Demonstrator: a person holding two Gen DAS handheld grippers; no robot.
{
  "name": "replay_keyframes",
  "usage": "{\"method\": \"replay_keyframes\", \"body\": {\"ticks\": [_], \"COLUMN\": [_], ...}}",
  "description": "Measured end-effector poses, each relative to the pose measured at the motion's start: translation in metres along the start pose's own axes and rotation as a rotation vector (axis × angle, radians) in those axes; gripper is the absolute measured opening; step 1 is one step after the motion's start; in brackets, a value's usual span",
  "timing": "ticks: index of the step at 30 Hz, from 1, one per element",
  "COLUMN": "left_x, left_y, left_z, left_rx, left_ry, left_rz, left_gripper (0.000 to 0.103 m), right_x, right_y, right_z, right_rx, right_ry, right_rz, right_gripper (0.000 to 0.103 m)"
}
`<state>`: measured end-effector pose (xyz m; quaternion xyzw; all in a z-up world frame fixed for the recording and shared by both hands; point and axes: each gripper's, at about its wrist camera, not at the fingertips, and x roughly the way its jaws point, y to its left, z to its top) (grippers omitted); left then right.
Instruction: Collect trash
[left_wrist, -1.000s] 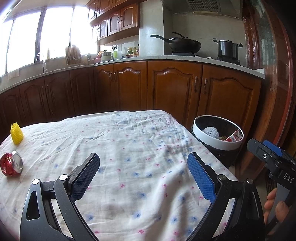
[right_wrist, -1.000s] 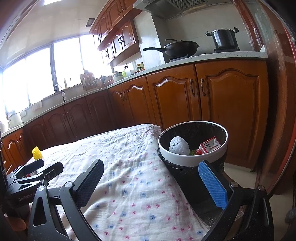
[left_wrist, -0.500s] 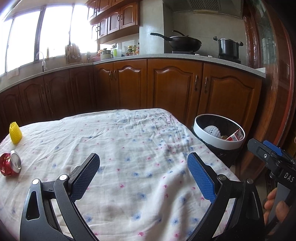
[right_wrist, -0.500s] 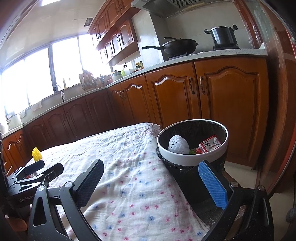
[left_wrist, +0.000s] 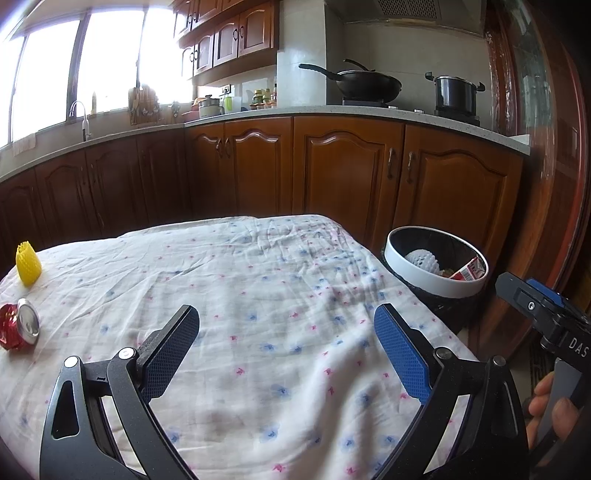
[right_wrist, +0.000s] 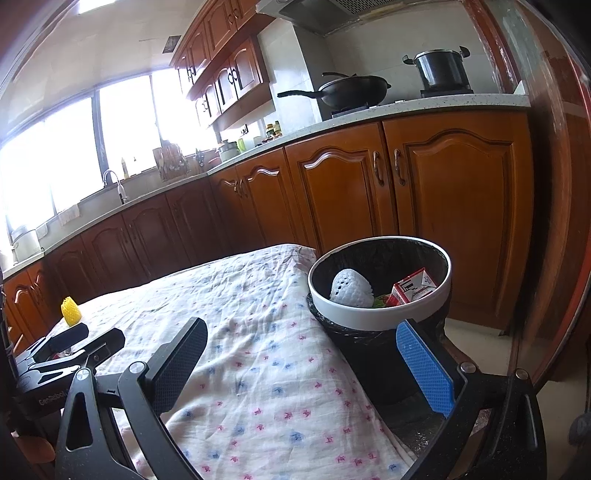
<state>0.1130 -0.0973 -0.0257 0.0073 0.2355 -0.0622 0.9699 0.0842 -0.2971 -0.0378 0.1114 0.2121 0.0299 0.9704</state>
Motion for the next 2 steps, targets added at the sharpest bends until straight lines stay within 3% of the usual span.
{"method": "replay_keyframes", "body": {"ticks": [2], "left_x": [0.0015], "left_y": [0.0007], "left_z": [0.0006], "left_rx": [-0.004], "left_ry": [0.004], "left_rz": [-0.007], "left_gripper": [0.098], "right_x": [-0.0005], "right_y": [-0.0004], "right_z": [0.0009], "right_rx": [0.000], "right_ry": [0.001], "right_rz": [-0.002], "right_gripper": [0.103]}}
